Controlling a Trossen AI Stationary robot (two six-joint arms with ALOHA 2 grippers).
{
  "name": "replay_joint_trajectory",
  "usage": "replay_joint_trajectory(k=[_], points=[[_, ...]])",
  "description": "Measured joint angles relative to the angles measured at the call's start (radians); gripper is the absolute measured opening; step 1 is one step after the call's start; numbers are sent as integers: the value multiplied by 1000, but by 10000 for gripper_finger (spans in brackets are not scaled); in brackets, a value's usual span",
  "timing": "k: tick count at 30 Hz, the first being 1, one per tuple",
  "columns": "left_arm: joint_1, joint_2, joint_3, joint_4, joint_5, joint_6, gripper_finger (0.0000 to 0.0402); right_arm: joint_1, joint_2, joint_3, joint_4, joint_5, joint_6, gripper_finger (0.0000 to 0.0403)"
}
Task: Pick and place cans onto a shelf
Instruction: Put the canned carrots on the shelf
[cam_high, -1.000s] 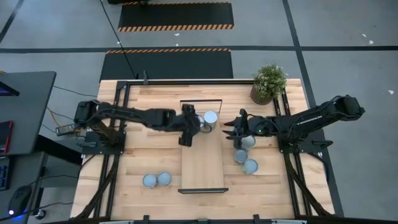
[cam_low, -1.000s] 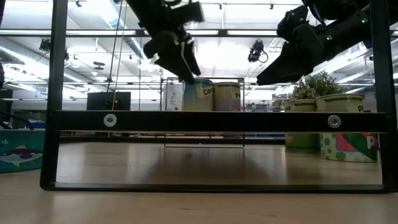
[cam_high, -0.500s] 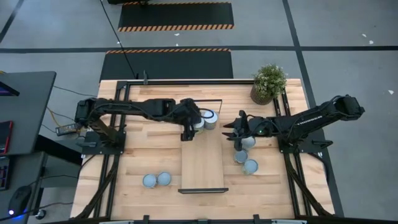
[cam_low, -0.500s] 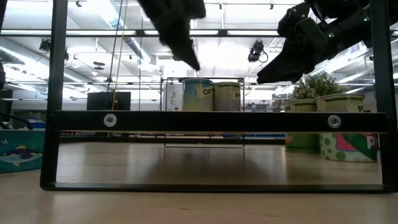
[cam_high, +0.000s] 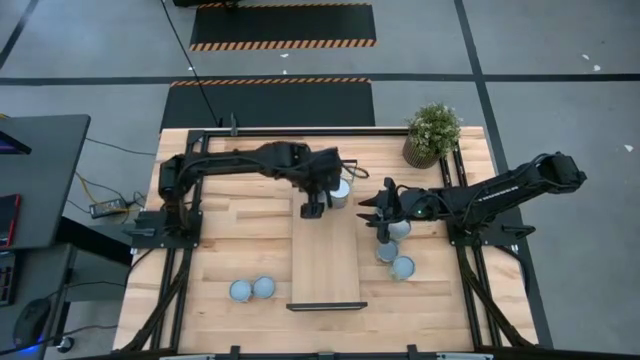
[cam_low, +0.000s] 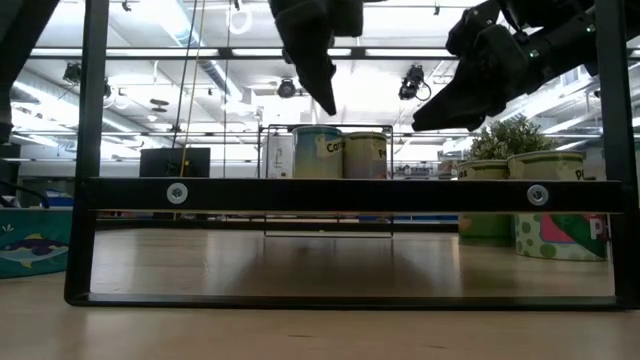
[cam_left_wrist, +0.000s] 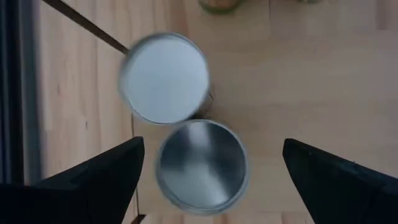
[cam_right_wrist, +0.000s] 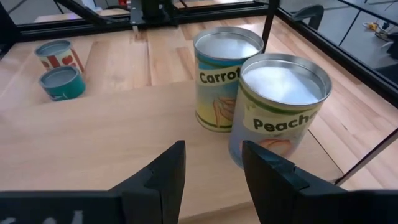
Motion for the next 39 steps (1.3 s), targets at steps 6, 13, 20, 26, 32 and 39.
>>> replay_joint_trajectory(k=[6, 13, 20, 26, 32, 39], points=[[34, 19, -2, -12, 21, 0, 389, 10, 0, 0, 3, -11, 0, 165], [36, 55, -3, -49, 69, -12, 389, 11, 0, 0, 3, -15, 0, 165], [35, 72, -2, -57, 58, 8, 389, 11, 1, 0, 11, -16, 0, 165], [14, 72, -2, -79, 6, 5, 389, 11, 1, -1, 8, -16, 0, 165], [-30, 73, -3, -98, -125, -94, 389, 11, 1, -1, 10, -16, 0, 165], [-60, 73, -3, -123, -183, -281, 389, 11, 1, -1, 10, -23, 4, 165]])
